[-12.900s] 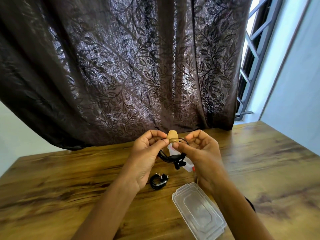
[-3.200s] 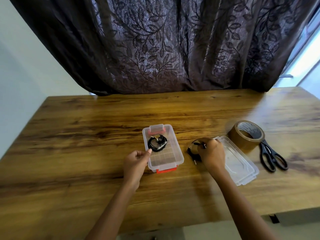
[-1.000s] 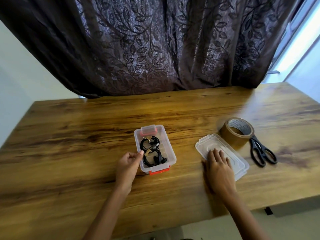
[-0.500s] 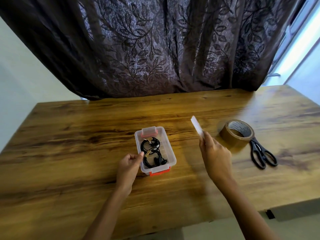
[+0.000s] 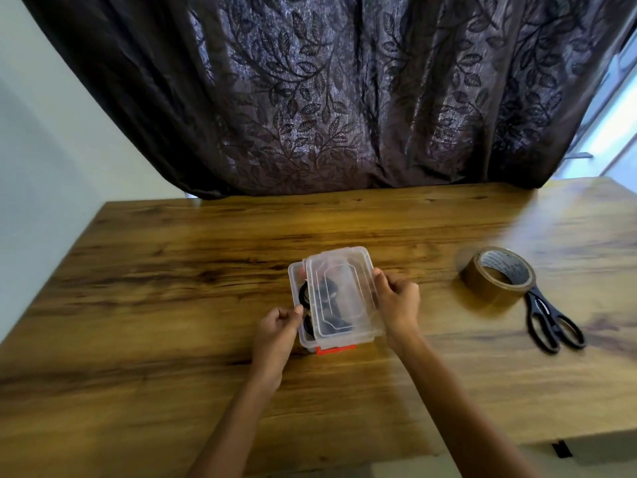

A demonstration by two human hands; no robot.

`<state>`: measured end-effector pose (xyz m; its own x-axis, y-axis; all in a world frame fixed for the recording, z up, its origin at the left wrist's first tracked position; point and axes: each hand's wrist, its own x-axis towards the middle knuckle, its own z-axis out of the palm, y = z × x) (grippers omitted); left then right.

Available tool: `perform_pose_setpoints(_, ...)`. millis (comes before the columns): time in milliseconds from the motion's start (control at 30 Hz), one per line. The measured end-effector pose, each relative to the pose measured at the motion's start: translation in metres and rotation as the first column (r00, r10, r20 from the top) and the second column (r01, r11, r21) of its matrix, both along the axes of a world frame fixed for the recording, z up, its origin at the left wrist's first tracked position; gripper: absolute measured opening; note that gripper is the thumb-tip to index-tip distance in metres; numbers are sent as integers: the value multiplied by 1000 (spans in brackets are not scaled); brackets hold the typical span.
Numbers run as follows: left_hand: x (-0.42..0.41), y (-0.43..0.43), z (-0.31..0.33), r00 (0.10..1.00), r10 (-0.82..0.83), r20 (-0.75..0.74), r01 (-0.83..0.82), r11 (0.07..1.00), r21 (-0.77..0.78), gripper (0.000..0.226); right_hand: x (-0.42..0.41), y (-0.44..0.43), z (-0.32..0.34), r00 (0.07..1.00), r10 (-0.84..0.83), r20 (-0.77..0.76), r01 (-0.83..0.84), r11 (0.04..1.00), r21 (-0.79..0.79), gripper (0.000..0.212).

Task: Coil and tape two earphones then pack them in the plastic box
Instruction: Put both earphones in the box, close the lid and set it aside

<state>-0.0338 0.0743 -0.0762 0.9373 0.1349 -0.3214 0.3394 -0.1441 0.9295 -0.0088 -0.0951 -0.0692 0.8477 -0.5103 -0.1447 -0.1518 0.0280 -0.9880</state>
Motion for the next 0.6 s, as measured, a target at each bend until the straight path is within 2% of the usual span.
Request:
perform_pose_setpoints(100,1,1,-2,1000,-17,-4,17,1000,-1,25,2,3,-7,998,10,-64,-14,998,-60,30)
perform_pose_setpoints(167,0,1,-1,1000,-18,5,18,1000,19,24,4,8,-11,996,43,-80,-47,997,-56,24)
perform_pose_setpoints(267,0,2,-1,999,-27,34,25,999,46,23,7,14,-12,995,47,-84,-54,995,-87,22)
perform_pose_setpoints(367,1,2,5,999,-31,38,31,999,7,22,9,17,-12,995,53,-80,-63,990,-125,24)
perform_pose_setpoints(600,7,2,5,996,-68,51,62,990,127,32,10,23,-18,990,78,-121,-94,987,-129,27)
